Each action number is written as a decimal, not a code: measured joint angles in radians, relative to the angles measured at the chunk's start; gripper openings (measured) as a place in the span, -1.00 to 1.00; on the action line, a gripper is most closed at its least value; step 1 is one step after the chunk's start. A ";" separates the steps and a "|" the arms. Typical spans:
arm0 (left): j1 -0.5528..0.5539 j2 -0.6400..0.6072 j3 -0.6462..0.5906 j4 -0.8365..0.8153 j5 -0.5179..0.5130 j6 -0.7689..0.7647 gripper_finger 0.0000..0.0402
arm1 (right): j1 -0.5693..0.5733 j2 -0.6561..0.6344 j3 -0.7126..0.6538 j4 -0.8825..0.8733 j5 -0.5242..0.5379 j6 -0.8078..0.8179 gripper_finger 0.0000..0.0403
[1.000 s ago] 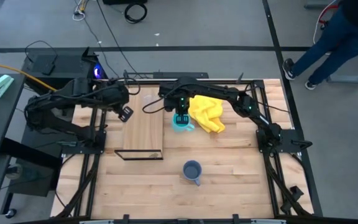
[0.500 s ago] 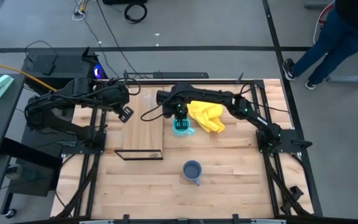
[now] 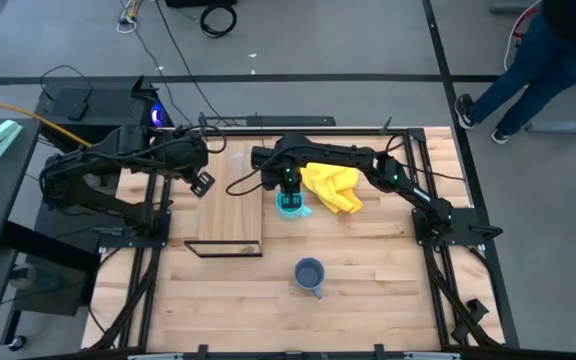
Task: Stack small to large cups/mugs on shelf
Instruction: Put the light blue mug on the shelf
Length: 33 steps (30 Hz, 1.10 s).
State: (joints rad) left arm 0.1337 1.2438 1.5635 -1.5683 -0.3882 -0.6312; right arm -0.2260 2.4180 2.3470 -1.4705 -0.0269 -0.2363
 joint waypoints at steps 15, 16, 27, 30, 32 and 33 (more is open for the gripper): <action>0.016 0.001 0.000 0.105 0.067 0.064 -0.74 | -0.014 -0.206 0.000 -0.011 0.000 0.153 -0.73; 0.020 0.009 0.000 0.142 0.087 0.080 -0.73 | -0.014 -0.235 0.000 -0.018 0.000 0.173 -0.73; 0.036 0.256 0.000 0.298 0.273 0.256 -0.75 | 0.056 -0.536 -0.046 -0.104 0.052 0.389 -0.73; 0.054 0.329 0.000 0.333 0.337 0.283 -0.76 | 0.095 -0.634 -0.128 -0.098 0.100 0.476 -0.70; 0.071 0.371 0.000 0.373 0.368 0.284 -0.75 | 0.120 -0.692 -0.201 -0.101 0.128 0.541 -0.66; 0.081 0.387 0.000 0.391 0.378 0.284 -0.74 | 0.135 -0.724 -0.245 -0.099 0.140 0.579 -0.64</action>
State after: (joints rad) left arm 0.2146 1.6304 1.5631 -1.1770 -0.0097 -0.3468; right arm -0.0913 1.6945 2.1023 -1.5698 0.1128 0.3425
